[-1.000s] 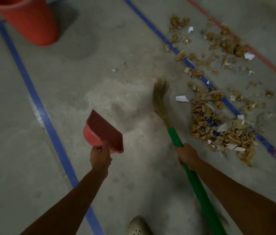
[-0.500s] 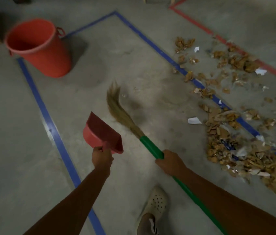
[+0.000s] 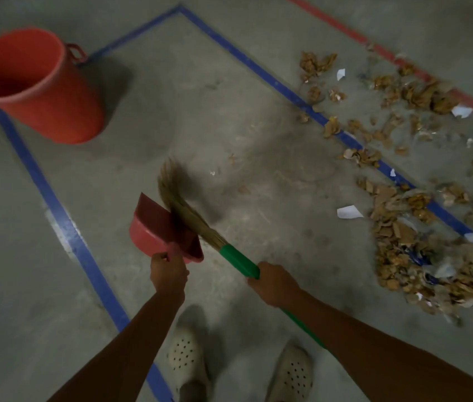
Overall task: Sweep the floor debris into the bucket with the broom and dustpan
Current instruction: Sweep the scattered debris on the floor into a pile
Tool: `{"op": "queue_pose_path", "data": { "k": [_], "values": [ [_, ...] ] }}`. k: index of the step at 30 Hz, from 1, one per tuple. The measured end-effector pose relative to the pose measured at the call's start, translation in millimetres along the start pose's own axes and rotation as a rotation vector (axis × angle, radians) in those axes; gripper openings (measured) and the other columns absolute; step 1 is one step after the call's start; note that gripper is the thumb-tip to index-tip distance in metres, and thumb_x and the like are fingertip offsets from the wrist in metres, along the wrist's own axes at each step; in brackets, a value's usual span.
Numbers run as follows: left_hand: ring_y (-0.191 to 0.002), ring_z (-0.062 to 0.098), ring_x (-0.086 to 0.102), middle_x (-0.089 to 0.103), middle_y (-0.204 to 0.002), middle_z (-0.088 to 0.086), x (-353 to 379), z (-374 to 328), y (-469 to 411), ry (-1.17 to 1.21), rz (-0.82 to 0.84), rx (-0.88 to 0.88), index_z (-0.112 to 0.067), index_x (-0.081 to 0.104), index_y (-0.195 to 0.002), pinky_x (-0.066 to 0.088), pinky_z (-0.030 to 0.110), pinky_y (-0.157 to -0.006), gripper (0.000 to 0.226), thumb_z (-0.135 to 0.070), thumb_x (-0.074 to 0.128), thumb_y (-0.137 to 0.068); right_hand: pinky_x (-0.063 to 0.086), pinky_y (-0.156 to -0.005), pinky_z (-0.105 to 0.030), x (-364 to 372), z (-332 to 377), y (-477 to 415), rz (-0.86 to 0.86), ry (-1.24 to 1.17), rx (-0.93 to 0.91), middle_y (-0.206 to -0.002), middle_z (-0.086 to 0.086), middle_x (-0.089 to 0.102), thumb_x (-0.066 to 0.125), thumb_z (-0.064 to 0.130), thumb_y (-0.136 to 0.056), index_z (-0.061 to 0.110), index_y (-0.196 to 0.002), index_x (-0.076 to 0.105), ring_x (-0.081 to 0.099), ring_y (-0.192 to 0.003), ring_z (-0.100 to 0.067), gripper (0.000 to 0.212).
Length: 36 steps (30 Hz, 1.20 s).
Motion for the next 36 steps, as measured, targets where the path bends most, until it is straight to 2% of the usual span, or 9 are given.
{"op": "queue_pose_path", "data": {
  "k": [6,9,14,17,21,25,28,32,36],
  "values": [
    [-0.061,0.026,0.058,0.061,-0.076,0.010,13,15,-40,-0.076,0.037,0.041,-0.008,0.056,-0.097,0.050,0.039,-0.064,0.030,-0.039,0.054,-0.099,0.053,-0.073,-0.033,32,-4,-50,0.052,-0.125,0.194,-0.110,-0.013,0.067,0.052,0.041,-0.098,0.004,-0.124,0.054,0.068,-0.095,-0.027,0.045],
    [-0.058,0.023,0.057,0.061,-0.075,0.008,26,17,-54,-0.102,0.082,0.071,-0.009,0.057,-0.093,0.049,0.034,-0.058,0.031,-0.039,0.056,-0.098,0.054,-0.070,-0.034,38,-32,-58,0.042,-0.322,0.338,-0.093,-0.012,0.065,0.050,0.036,-0.101,0.001,-0.119,0.056,0.065,-0.077,-0.026,0.040],
    [-0.055,0.020,0.059,0.066,-0.081,0.006,53,15,-67,-0.180,0.153,0.063,-0.014,0.057,-0.101,0.046,0.026,-0.048,0.031,-0.045,0.059,-0.096,0.045,-0.044,-0.026,38,-98,-43,-0.166,-0.695,0.577,-0.069,-0.008,0.061,0.051,0.030,-0.102,0.000,-0.102,0.057,0.054,-0.046,-0.017,0.030],
    [-0.052,0.018,0.057,0.066,-0.078,0.007,73,13,-67,-0.206,0.210,0.035,-0.014,0.057,-0.102,0.046,0.026,-0.045,0.029,-0.042,0.062,-0.095,0.046,-0.042,-0.026,29,-136,-19,-0.305,-0.801,0.686,-0.065,-0.009,0.062,0.051,0.031,-0.102,0.004,-0.092,0.056,0.054,-0.043,-0.019,0.029],
    [-0.054,0.018,0.058,0.067,-0.077,0.004,97,3,-60,-0.239,0.252,0.066,-0.016,0.056,-0.103,0.047,0.027,-0.047,0.025,-0.040,0.061,-0.096,0.060,-0.063,-0.041,9,-156,13,-0.436,-0.643,0.633,-0.088,-0.014,0.068,0.050,0.039,-0.100,0.011,-0.108,0.053,0.068,-0.069,-0.029,0.030],
    [-0.064,0.026,0.059,0.066,-0.084,0.007,118,-8,-49,-0.237,0.280,0.092,-0.012,0.057,-0.105,0.047,0.031,-0.057,0.027,-0.038,0.060,-0.097,0.058,-0.054,-0.036,-7,-136,28,-0.471,-0.493,0.507,-0.076,-0.003,0.063,0.052,0.042,-0.099,0.018,-0.103,0.051,0.065,-0.061,-0.019,0.024],
    [-0.071,0.026,0.060,0.065,-0.092,0.010,128,-13,-42,-0.267,0.298,0.096,-0.015,0.055,-0.105,0.049,0.033,-0.059,0.019,-0.032,0.059,-0.097,0.053,-0.054,-0.031,-8,-104,15,-0.380,-0.404,0.403,-0.080,-0.002,0.063,0.050,0.046,-0.099,0.019,-0.106,0.050,0.063,-0.062,-0.016,0.028],
    [-0.095,0.041,0.065,0.066,-0.106,0.018,136,-20,-35,-0.338,0.315,0.129,-0.008,0.059,-0.112,0.055,0.051,-0.083,0.022,-0.024,0.056,-0.097,0.056,-0.065,-0.032,1,-71,-21,-0.183,-0.269,0.319,-0.099,-0.008,0.066,0.048,0.049,-0.098,0.013,-0.117,0.052,0.065,-0.077,-0.020,0.041],
    [-0.084,0.039,0.063,0.065,-0.104,0.024,132,-15,-36,-0.383,0.296,0.122,0.001,0.058,-0.117,0.052,0.044,-0.071,0.043,-0.039,0.052,-0.100,0.054,-0.065,-0.030,18,-74,-37,-0.063,-0.191,0.362,-0.110,-0.011,0.065,0.047,0.050,-0.099,0.008,-0.123,0.052,0.065,-0.085,-0.021,0.049]
  ]
}}
Point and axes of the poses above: each hand's wrist, its own y-axis away from the middle knuckle, its own x-axis out of the palm, z = x × y, the point moved 9 cm from there along -y, towards the middle knuckle
